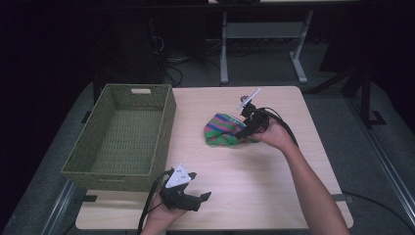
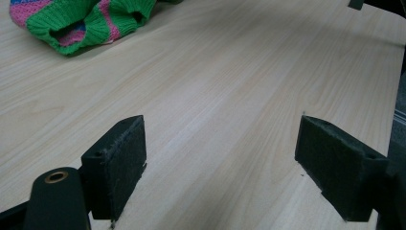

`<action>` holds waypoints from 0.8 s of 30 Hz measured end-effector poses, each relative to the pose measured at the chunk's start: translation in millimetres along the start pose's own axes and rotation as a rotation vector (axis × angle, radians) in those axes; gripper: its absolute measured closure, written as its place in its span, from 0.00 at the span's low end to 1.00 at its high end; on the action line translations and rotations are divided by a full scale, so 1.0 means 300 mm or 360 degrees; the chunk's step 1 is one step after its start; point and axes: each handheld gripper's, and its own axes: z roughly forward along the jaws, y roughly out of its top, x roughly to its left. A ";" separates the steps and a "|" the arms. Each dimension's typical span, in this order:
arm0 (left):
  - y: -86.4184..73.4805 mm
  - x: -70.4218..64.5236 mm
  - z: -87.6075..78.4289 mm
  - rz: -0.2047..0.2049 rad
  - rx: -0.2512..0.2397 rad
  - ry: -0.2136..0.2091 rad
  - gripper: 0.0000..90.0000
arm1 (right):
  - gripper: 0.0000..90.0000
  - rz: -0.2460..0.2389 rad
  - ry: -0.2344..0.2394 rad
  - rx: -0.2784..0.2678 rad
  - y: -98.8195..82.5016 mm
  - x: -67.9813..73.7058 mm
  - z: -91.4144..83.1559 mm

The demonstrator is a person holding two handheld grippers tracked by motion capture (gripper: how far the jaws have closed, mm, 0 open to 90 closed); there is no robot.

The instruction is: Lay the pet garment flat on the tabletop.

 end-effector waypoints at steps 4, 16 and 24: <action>0.001 -0.001 0.002 0.0001 -0.0002 -0.0007 0.20 | 0.24 -0.0013 -0.0041 0.0045 0.023 0.000 0.029; 0.003 -0.001 0.003 -0.0005 -0.0009 -0.0023 0.20 | 0.34 0.0096 -0.0158 0.0163 0.023 -0.048 0.150; 0.004 -0.003 0.007 0.0008 0.0004 -0.0016 0.20 | 0.48 0.0187 -0.0341 0.0149 0.012 -0.011 0.175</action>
